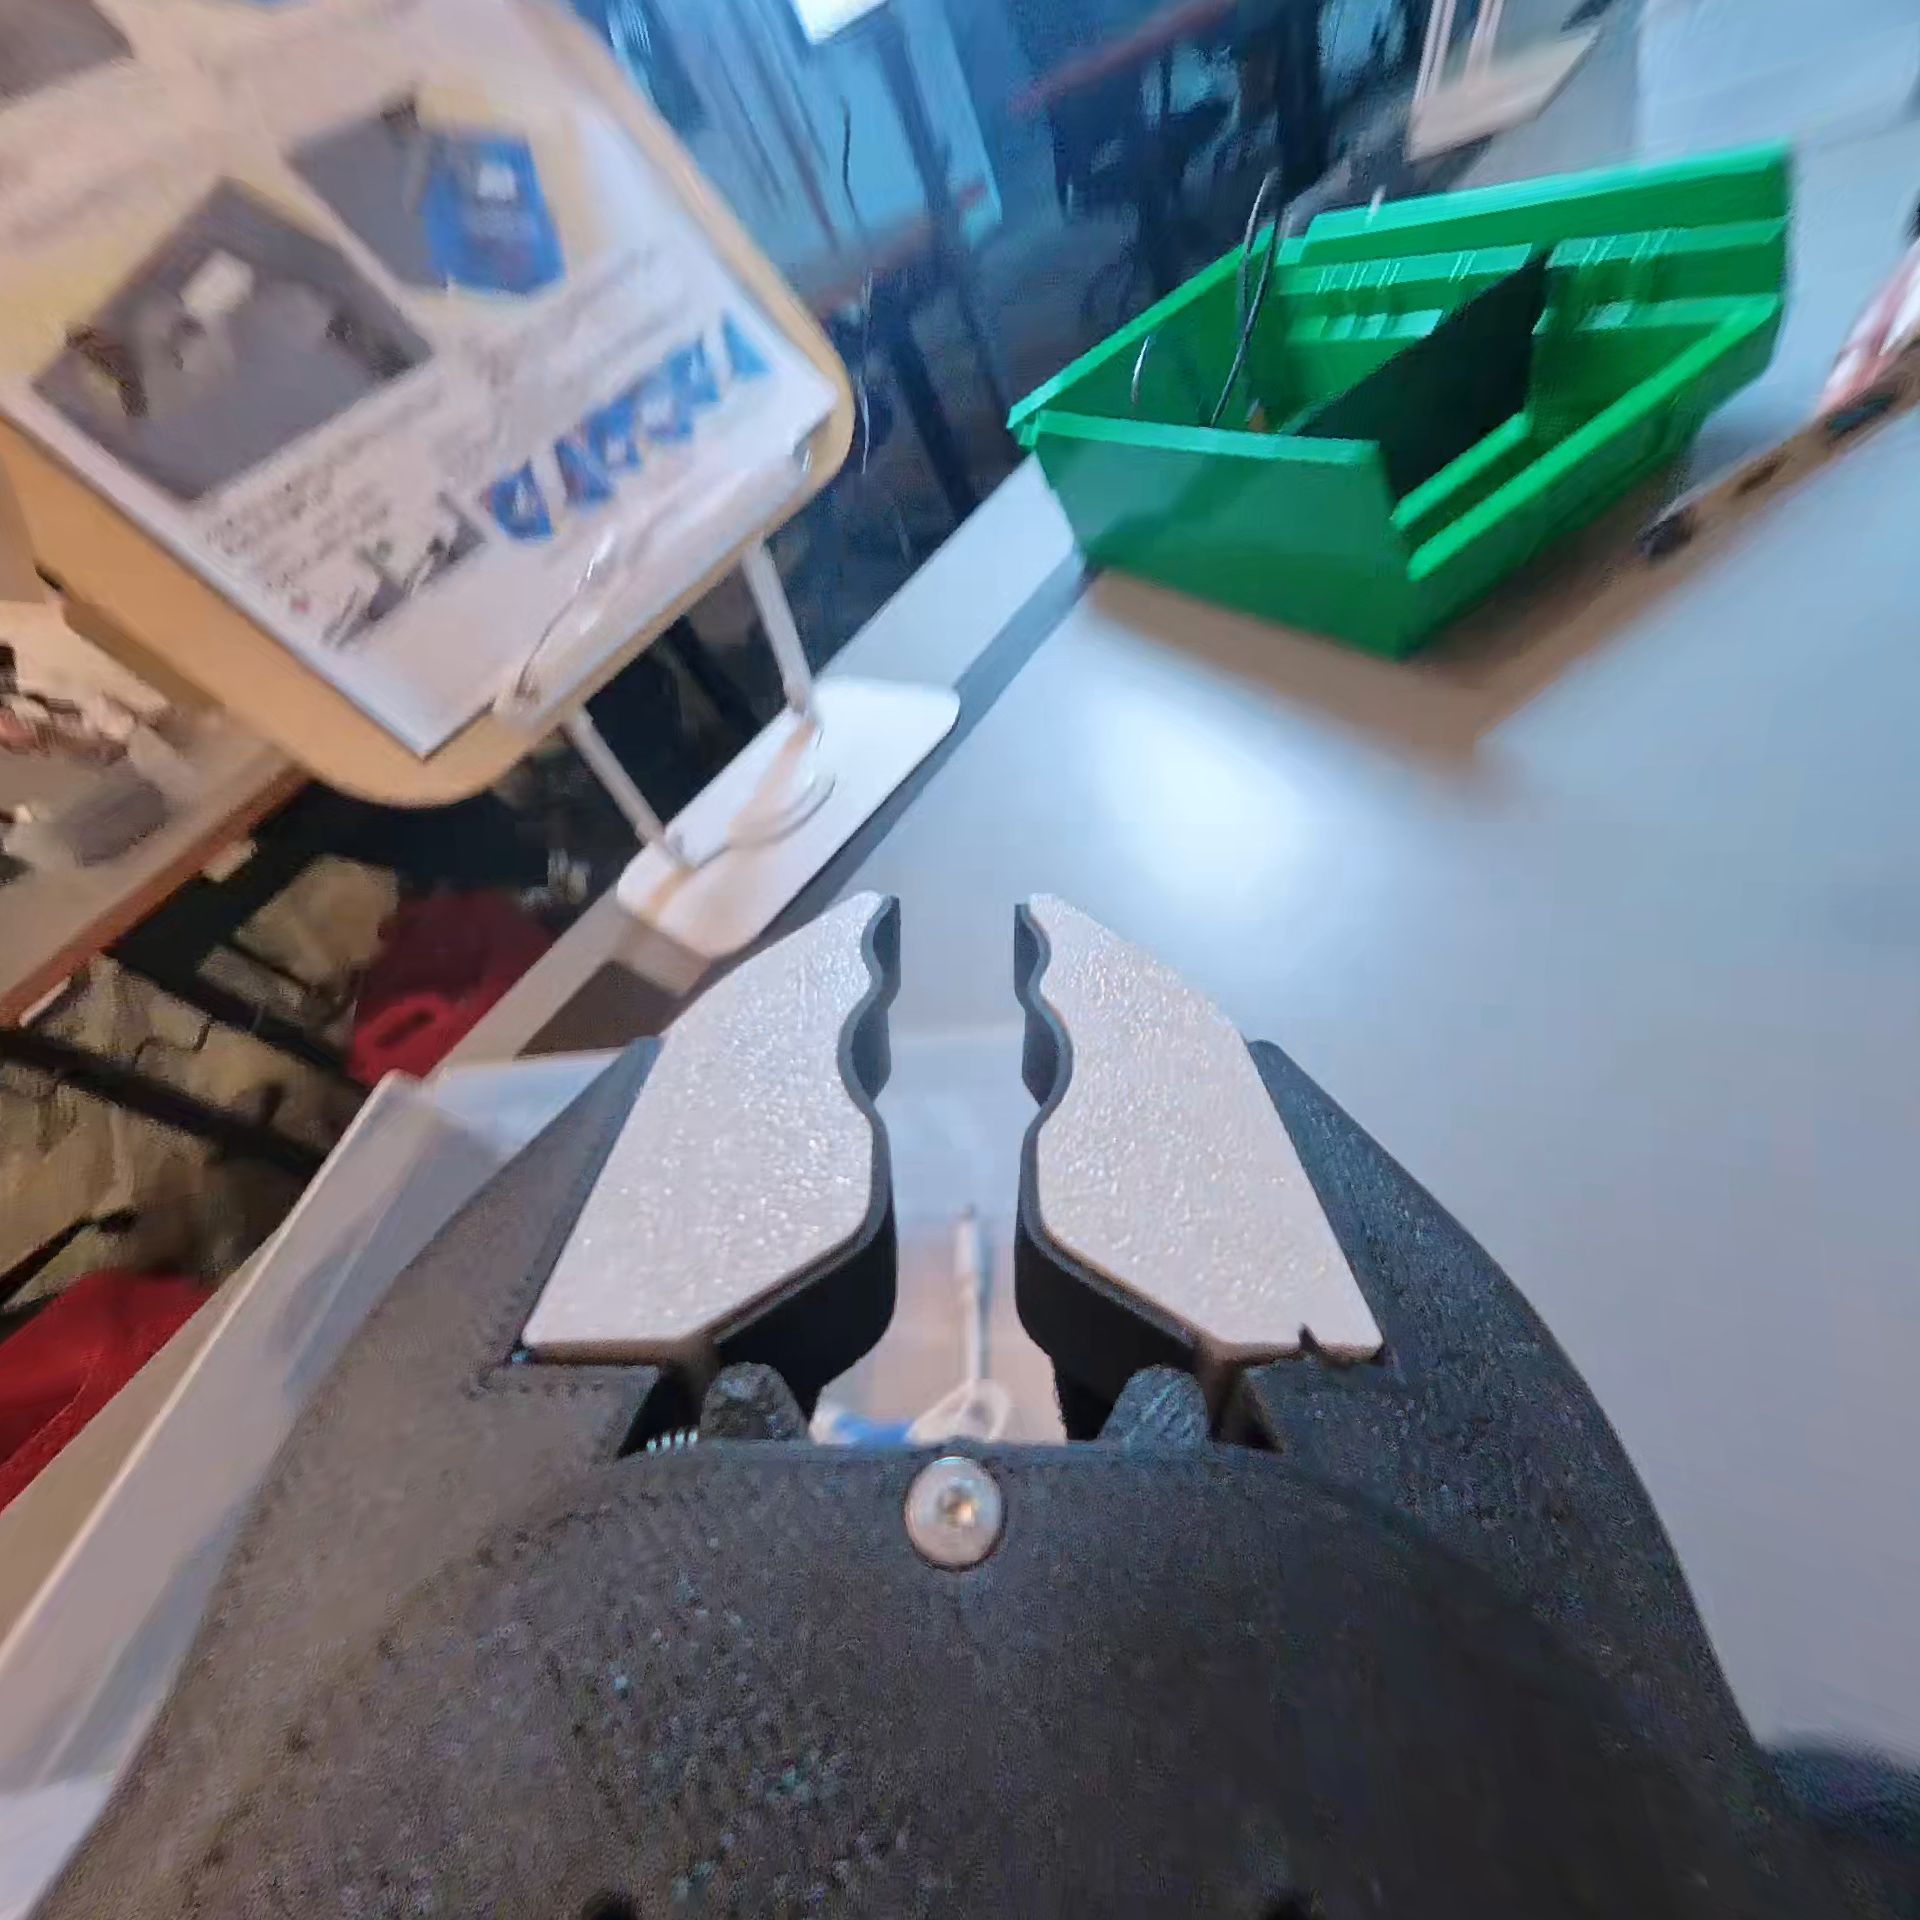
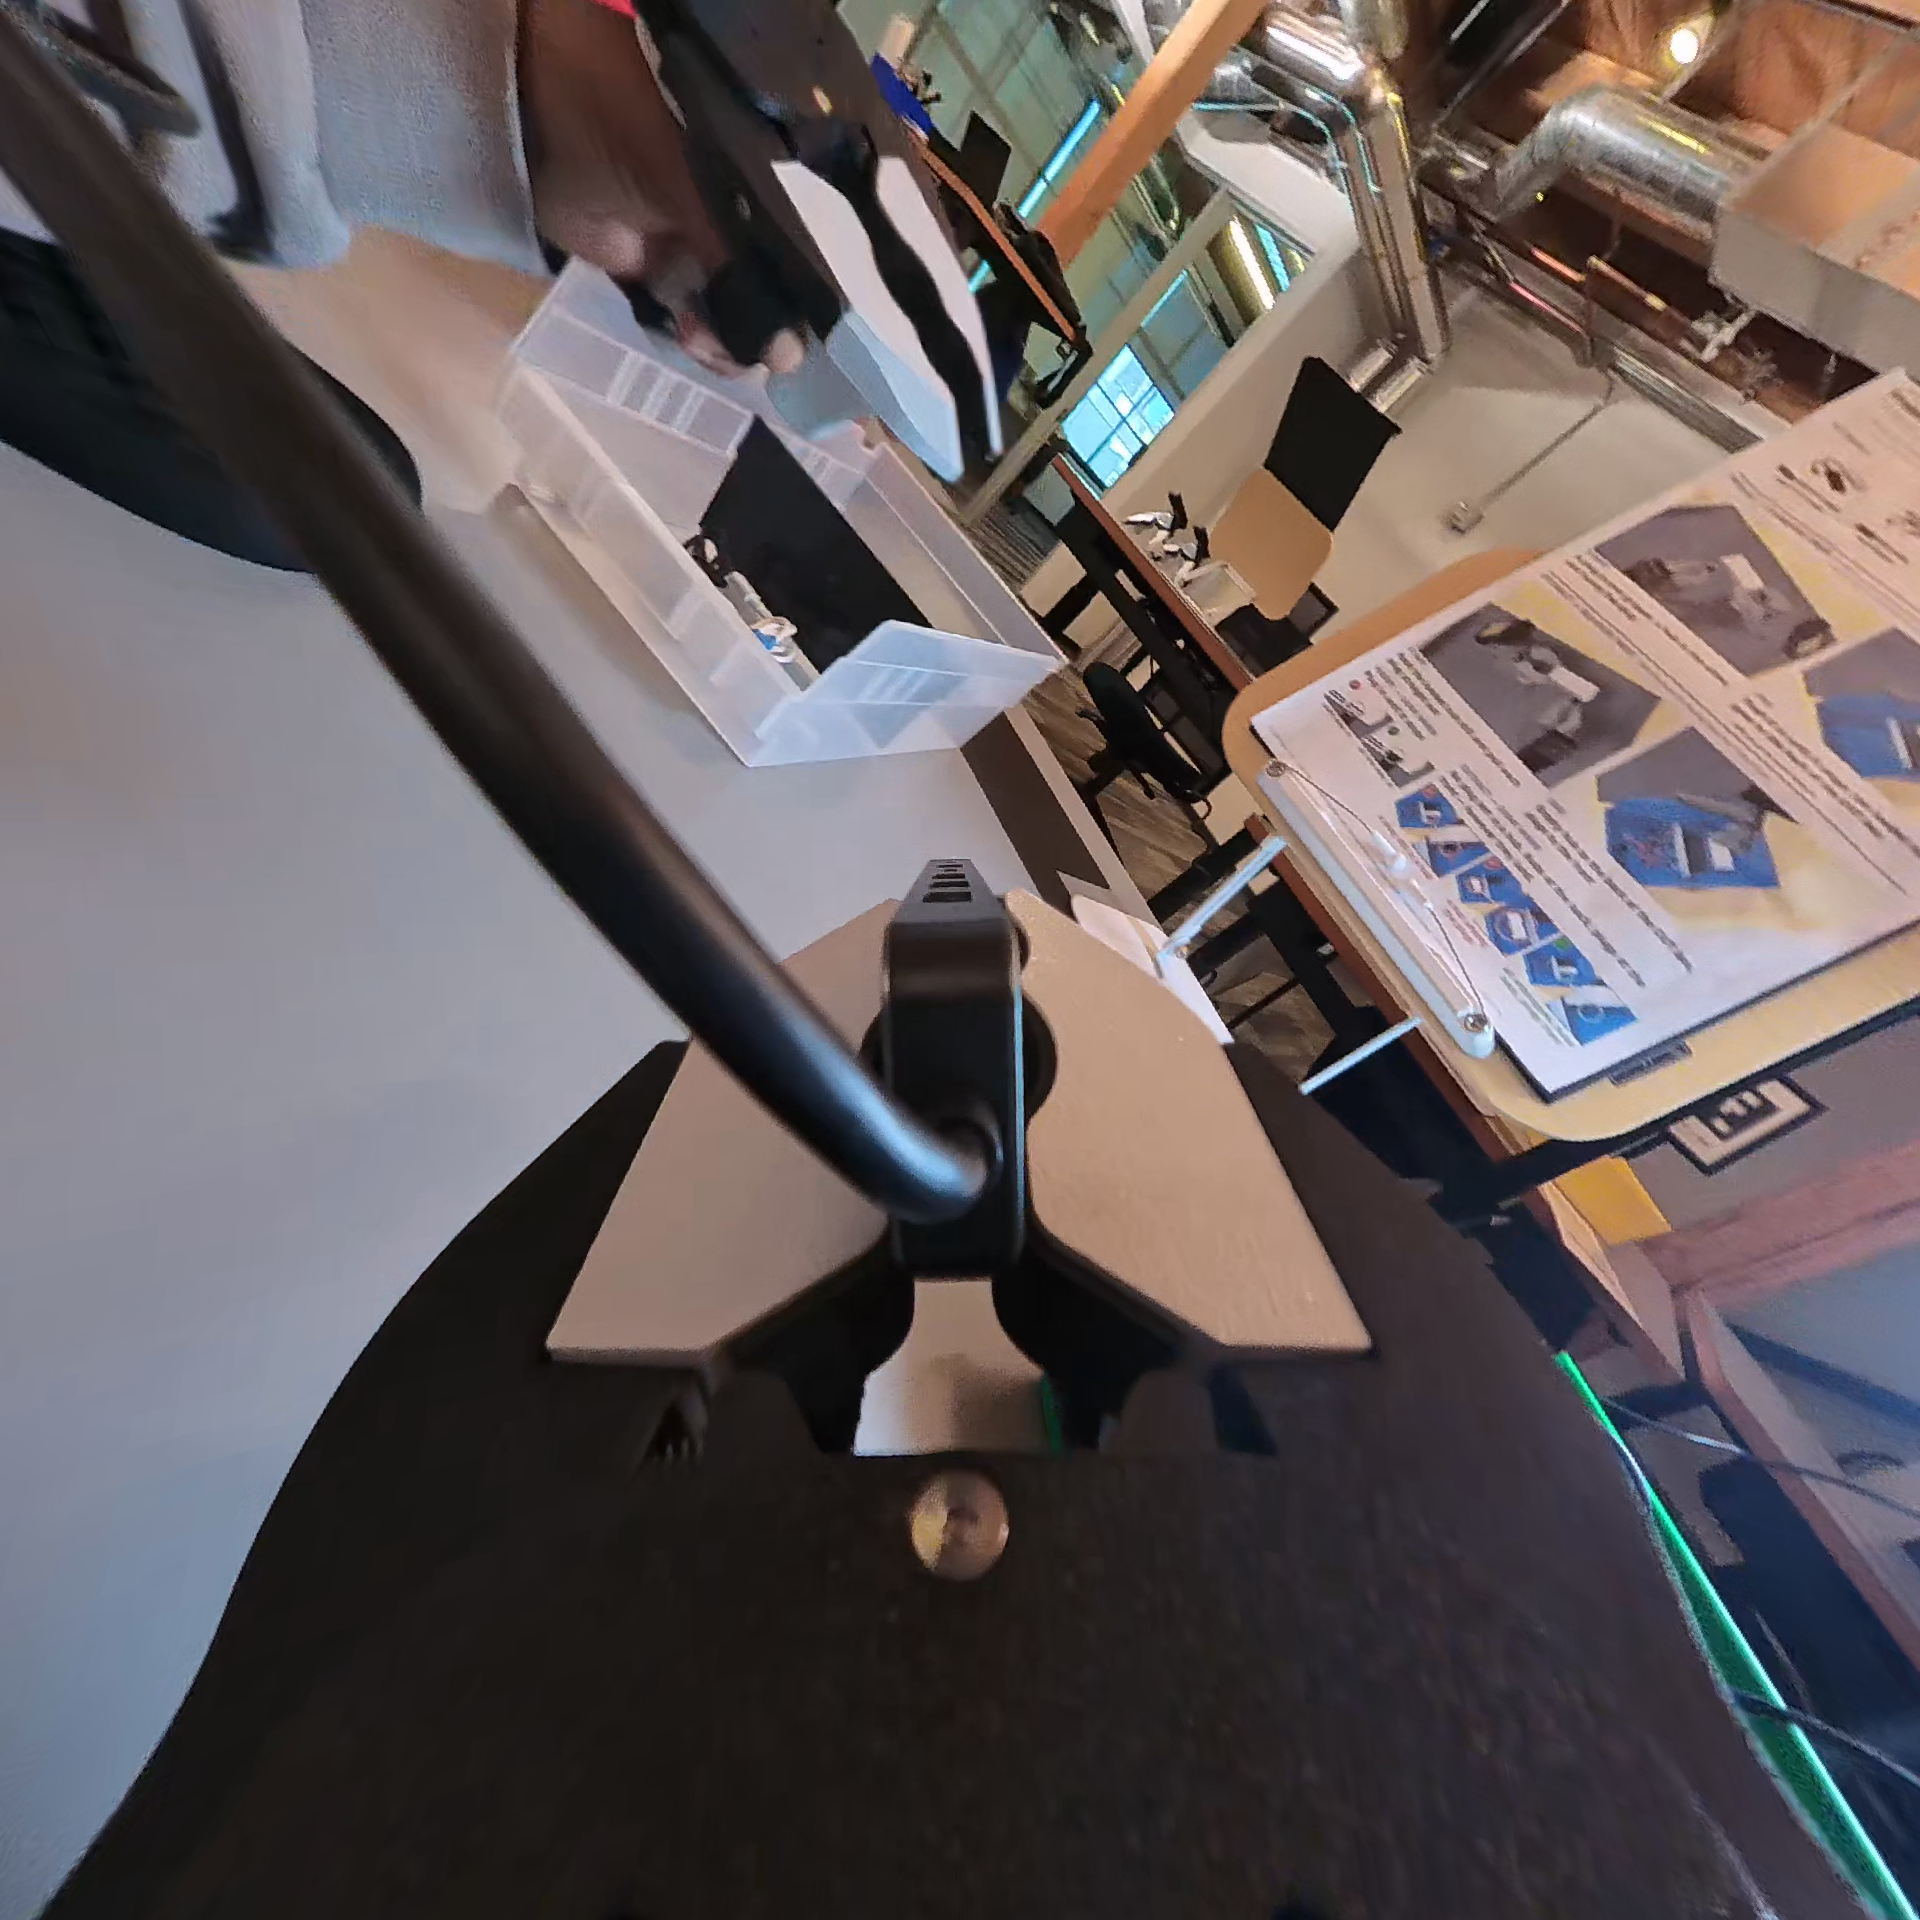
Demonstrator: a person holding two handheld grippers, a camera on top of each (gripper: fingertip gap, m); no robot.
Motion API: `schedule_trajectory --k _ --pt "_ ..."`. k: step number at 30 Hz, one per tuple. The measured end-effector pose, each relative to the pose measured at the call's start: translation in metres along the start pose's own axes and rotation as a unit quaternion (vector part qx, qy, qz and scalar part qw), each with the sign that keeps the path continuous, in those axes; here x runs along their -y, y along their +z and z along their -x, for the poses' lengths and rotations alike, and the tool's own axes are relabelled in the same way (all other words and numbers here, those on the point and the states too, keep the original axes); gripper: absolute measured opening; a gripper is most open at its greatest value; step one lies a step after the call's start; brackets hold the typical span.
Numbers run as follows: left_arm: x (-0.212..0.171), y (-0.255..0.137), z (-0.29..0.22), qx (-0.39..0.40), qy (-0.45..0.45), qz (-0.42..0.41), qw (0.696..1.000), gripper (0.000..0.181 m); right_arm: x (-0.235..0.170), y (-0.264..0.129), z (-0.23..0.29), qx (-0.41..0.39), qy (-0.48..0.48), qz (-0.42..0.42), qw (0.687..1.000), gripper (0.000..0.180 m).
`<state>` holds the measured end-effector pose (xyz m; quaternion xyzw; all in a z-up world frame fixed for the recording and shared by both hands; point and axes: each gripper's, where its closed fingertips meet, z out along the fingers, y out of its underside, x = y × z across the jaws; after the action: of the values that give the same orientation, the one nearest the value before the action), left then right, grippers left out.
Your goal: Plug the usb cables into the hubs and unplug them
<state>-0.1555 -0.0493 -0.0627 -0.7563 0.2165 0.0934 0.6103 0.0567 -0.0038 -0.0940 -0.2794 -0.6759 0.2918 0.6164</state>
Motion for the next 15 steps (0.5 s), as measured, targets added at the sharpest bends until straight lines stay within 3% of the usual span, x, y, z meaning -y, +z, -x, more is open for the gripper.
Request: schedule_trajectory --k 2,4,8,10,15 --pt "-0.022 -0.009 0.02 -0.016 0.029 0.06 0.998 0.017 -0.002 0.0 -0.006 -0.003 0.017 -0.001 1.0 0.011" --pt "-0.059 -0.013 0.033 -0.05 0.084 0.171 0.98 0.016 -0.004 -0.001 -0.009 -0.002 0.038 -0.001 0.999 0.011" --pt "-0.137 -0.024 0.051 -0.122 0.194 0.406 0.885 0.02 -0.009 0.0 -0.012 0.001 0.074 0.0 0.997 0.011" --pt "-0.161 -0.023 0.053 -0.162 0.242 0.456 0.841 0.021 -0.011 0.0 -0.013 0.002 0.085 0.002 0.996 0.011" --pt "-0.185 -0.014 0.05 -0.246 0.279 0.499 0.783 0.027 -0.017 -0.001 -0.014 0.007 0.106 0.004 0.994 0.012"
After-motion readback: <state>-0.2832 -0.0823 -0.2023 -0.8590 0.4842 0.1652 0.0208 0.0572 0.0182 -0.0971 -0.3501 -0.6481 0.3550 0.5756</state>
